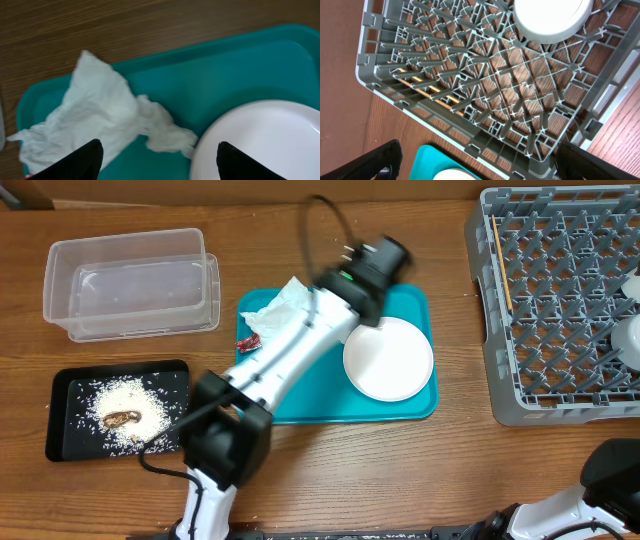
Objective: Sort waste into correct bins and load items into the dishwasher
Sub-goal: 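Reach the left gripper to the white napkin and grasp it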
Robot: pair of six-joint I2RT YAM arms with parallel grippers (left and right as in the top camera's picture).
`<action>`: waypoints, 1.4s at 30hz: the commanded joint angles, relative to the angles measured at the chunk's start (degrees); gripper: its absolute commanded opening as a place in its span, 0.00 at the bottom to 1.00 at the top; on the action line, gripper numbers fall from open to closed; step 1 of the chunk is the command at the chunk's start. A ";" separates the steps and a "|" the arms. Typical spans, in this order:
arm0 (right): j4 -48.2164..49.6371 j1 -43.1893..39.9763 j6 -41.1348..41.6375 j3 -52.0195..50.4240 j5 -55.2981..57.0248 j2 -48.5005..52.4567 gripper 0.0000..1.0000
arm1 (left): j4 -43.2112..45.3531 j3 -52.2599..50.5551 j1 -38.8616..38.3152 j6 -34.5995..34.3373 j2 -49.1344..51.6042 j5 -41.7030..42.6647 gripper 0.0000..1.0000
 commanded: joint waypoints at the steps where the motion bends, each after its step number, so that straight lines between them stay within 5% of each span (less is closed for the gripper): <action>1: 0.17 -0.17 0.24 0.28 -0.24 -0.31 1.00 | -0.22 -0.76 5.29 3.63 -0.33 4.68 0.72; 6: 0.17 -0.17 0.24 0.28 -0.26 -0.31 1.00 | -0.17 -0.76 7.89 10.05 -0.33 7.23 0.71; 14: 0.42 -0.17 0.24 0.28 -0.02 -0.31 1.00 | 0.37 -0.85 7.39 6.25 -0.33 7.45 0.58; 25: 0.39 -0.17 0.24 0.28 0.15 -0.31 1.00 | 1.81 -4.42 6.21 6.10 -0.33 14.45 0.58; 36: 0.37 -0.17 0.24 0.28 0.15 -0.31 1.00 | 2.23 -5.53 1.33 -23.65 -0.33 11.89 0.52; 42: 0.37 -0.17 0.24 0.28 0.15 -0.31 1.00 | 3.39 -5.53 1.66 -32.26 -0.33 7.23 0.53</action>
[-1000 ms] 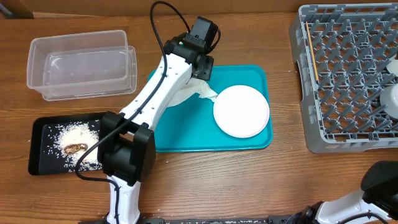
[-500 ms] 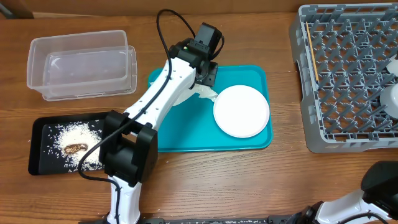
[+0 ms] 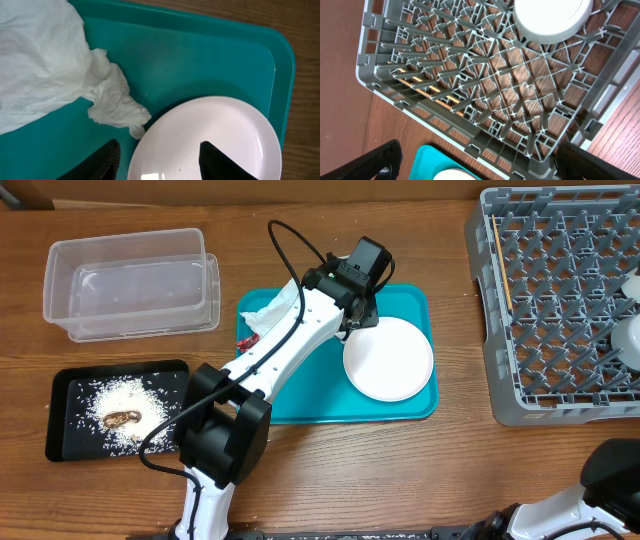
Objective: Sort waste into correct bins and load items into the dishwasher
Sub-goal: 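Reach the left gripper to the white napkin and grasp it, then carry the napkin left and release it into the clear bin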
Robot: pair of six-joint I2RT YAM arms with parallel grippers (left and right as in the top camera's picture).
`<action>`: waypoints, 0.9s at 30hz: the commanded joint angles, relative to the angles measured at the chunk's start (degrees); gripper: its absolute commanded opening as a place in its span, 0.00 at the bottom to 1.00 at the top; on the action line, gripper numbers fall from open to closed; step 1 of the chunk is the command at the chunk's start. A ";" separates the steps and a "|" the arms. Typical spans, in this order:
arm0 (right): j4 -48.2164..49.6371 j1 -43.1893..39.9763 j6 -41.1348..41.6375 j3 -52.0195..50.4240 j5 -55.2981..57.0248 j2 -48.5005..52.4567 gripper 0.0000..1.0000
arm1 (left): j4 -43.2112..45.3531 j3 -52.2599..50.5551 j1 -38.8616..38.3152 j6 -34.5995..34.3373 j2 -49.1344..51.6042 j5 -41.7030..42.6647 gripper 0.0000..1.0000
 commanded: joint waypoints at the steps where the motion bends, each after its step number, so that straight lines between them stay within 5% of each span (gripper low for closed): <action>1: 0.31 -0.15 0.22 0.28 0.13 -0.31 1.00 | -0.04 -0.52 1.16 -11.28 -0.33 -3.23 0.52; 11: 0.31 -0.15 0.22 0.28 0.13 -0.31 1.00 | -0.26 -0.55 1.11 -27.39 0.42 -3.17 0.50; 27: 0.31 -0.15 0.22 0.28 0.13 -0.31 1.00 | 0.02 -0.55 1.40 -29.49 9.99 -2.78 0.50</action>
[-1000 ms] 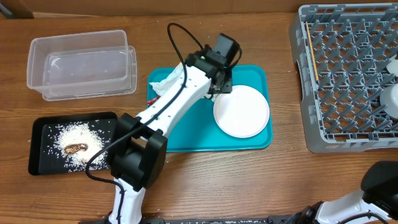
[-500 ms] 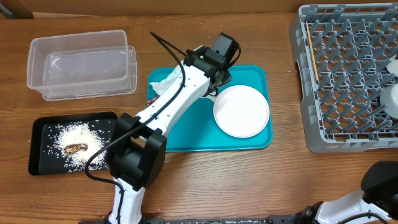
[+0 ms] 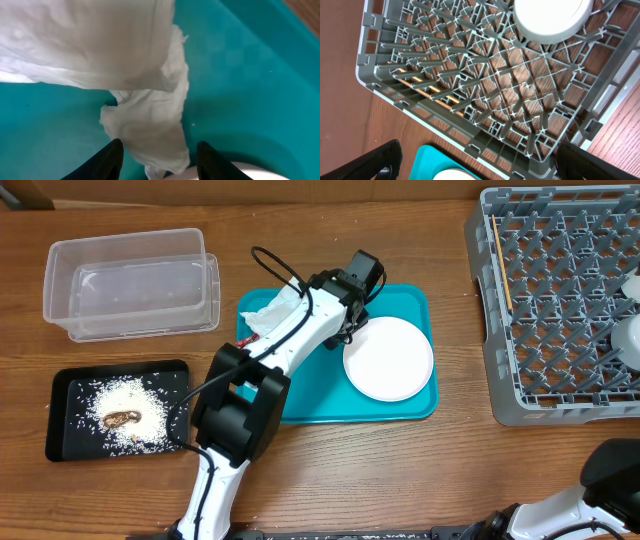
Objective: Sort waste into correct bins and load items into the dishwasher
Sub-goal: 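Carry the napkin left and release it into the clear bin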
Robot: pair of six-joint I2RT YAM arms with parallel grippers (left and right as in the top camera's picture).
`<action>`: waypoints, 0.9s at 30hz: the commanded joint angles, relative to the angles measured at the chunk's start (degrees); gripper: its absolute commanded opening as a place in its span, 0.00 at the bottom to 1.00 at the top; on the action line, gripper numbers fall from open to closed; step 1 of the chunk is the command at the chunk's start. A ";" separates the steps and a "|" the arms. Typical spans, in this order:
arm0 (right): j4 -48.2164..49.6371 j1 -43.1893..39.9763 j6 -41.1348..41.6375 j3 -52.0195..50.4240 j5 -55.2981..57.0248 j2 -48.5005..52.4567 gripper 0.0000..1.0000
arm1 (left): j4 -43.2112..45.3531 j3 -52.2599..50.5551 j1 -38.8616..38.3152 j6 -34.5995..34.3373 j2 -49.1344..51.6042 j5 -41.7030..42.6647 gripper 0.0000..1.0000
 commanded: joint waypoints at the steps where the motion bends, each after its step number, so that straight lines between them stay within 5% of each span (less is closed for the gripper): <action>1: 0.33 -0.15 0.24 0.28 0.13 -0.31 1.00 | -0.07 -0.33 0.31 -1.81 1.88 -0.74 0.50; 6: 0.31 -0.15 0.24 0.28 0.13 -0.31 1.00 | -0.02 -0.33 0.33 -1.79 3.13 -0.79 0.45; 15: 0.31 -0.15 0.24 0.28 0.13 -0.31 1.00 | -0.15 -0.13 0.33 0.74 2.51 0.37 0.05; 27: 0.31 -0.15 0.24 0.28 0.13 -0.31 1.00 | -2.16 3.08 0.46 6.62 -13.14 0.31 0.04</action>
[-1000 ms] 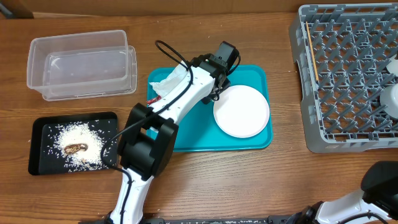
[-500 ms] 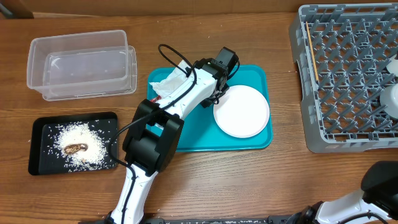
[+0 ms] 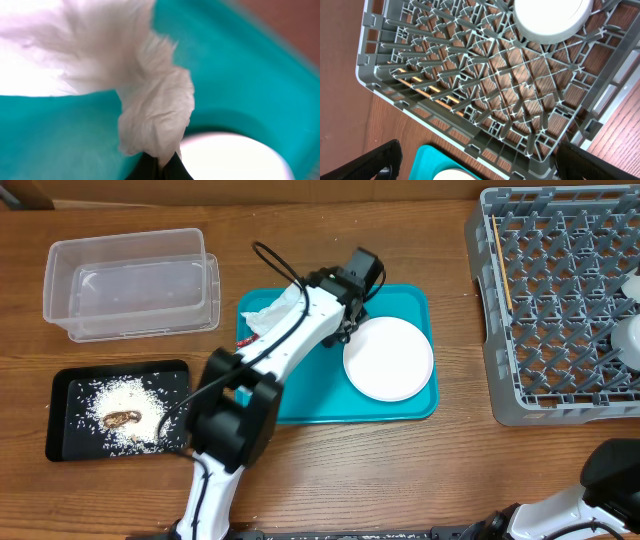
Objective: Sort waste into correct bins and load items into the dishwasher
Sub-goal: 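Carry the napkin left and release it into the clear bin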
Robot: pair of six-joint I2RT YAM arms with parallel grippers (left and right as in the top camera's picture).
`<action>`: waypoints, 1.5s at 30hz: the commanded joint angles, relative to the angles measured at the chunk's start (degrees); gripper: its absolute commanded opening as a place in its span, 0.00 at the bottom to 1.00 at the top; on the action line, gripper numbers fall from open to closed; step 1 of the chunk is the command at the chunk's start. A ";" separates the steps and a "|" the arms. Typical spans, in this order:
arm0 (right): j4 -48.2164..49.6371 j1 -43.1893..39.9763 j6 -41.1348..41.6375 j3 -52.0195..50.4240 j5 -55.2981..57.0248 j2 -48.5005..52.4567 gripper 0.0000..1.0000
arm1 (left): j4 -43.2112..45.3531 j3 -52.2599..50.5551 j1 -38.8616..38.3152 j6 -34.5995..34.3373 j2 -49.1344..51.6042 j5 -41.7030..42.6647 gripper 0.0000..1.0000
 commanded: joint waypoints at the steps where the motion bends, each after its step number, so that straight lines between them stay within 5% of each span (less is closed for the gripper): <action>1: 0.31 -0.15 0.22 0.28 0.09 -0.31 1.00 | -0.11 2.71 0.44 1.79 -9.73 -0.37 0.04; 9: 0.31 -0.15 0.22 0.28 0.09 -0.31 1.00 | -0.37 2.71 0.48 4.17 -16.52 3.78 0.04; 13: 0.31 -0.15 0.22 0.28 0.09 -0.31 1.00 | -0.13 2.73 2.99 5.84 -19.02 -2.67 0.04; 27: 0.31 -0.15 0.22 0.28 0.09 -0.31 1.00 | -1.20 2.71 28.17 9.27 -20.74 -7.48 0.06; 32: 0.31 -0.15 0.22 0.28 0.09 -0.31 1.00 | -1.07 2.71 34.91 9.29 -18.05 -7.23 0.24; 34: 0.33 -0.15 0.22 0.28 0.09 -0.31 1.00 | -1.38 2.71 36.87 9.55 -16.74 -5.46 0.83; 35: 0.31 -0.15 0.22 0.28 0.09 -0.31 1.00 | -1.38 2.71 37.38 10.27 -16.55 -4.48 1.00; 40: 0.33 -0.15 0.22 0.28 0.09 -0.31 1.00 | -1.16 2.73 38.01 14.51 -16.70 2.95 1.00; 45: 0.33 -0.15 0.22 0.28 0.09 -0.31 1.00 | -1.20 2.71 35.12 27.43 -16.70 23.63 1.00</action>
